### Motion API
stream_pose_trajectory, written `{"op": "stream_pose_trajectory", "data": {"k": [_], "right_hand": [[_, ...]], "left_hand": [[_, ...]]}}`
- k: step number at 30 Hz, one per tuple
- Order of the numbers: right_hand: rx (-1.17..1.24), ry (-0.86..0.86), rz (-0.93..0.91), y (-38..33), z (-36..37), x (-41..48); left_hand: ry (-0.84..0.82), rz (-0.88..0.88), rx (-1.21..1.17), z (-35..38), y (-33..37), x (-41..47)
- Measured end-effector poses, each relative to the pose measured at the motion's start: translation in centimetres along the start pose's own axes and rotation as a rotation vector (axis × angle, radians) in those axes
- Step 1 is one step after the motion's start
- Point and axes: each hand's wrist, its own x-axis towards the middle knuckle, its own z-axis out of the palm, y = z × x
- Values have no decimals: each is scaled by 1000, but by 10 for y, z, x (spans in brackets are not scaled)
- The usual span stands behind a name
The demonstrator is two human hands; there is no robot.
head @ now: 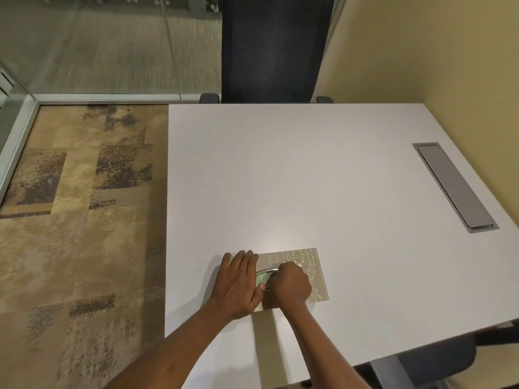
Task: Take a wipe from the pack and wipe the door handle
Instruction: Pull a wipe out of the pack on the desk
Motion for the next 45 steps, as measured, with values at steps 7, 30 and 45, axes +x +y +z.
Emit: {"op": "stream_pose_trajectory", "data": {"k": [7,30,45], "right_hand": [[323,-42,-40,15,-27,-4],[935,-407,-439,-14,-142,-56],[545,-728,-1376,-198,-102,-277]], "left_hand": [[7,6,21,1,0,-1],[462,131,-43,-108,3,-21],[717,-425,44,-294,-63,-282]]}}
